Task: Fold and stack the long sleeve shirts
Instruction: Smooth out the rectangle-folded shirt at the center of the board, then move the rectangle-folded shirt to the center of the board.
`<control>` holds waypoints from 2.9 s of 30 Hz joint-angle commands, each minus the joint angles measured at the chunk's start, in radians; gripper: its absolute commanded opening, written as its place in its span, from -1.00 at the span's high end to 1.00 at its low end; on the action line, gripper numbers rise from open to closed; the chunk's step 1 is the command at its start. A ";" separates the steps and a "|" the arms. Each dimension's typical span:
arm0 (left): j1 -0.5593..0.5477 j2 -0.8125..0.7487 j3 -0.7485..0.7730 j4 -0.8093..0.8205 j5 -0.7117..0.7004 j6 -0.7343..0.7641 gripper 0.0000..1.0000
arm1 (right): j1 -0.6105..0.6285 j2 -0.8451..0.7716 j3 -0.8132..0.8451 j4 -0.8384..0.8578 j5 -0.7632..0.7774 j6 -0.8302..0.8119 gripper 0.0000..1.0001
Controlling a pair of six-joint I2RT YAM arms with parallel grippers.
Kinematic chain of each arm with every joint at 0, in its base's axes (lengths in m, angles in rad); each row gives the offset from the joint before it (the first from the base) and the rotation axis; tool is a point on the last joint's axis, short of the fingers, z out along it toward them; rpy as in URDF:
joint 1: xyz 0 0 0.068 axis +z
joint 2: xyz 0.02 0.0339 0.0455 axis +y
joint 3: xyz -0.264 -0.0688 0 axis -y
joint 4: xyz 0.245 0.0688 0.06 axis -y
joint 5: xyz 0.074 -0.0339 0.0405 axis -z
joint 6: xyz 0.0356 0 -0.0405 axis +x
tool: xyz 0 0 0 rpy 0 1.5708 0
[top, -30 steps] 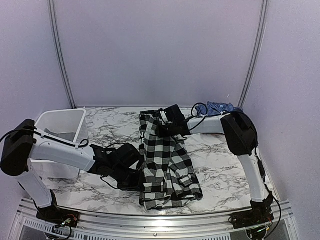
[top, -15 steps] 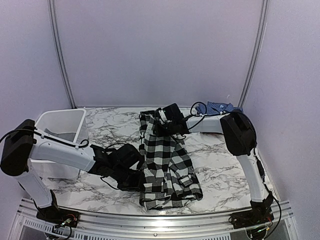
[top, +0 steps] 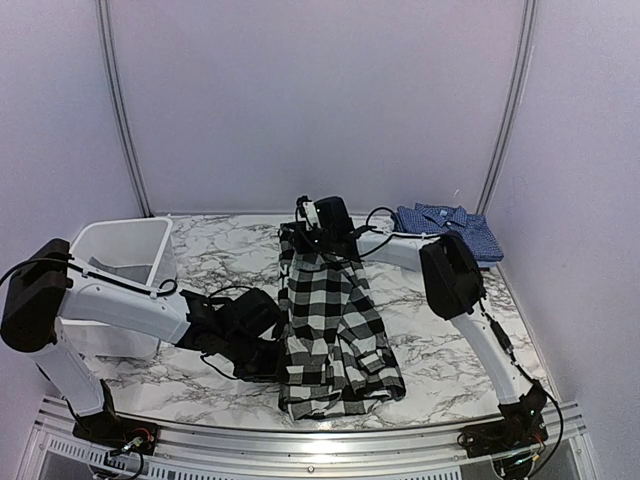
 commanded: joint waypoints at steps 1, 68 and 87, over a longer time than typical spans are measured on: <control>-0.004 -0.030 0.019 -0.009 -0.019 0.011 0.79 | -0.027 0.127 0.107 0.055 -0.086 0.006 0.61; 0.610 0.667 0.790 -0.053 -0.070 0.188 1.00 | -0.064 -0.694 -0.881 -0.021 -0.152 0.071 0.13; 0.687 0.532 0.897 -0.157 -0.049 0.305 -0.17 | -0.010 -1.055 -1.309 -0.012 -0.120 0.083 0.13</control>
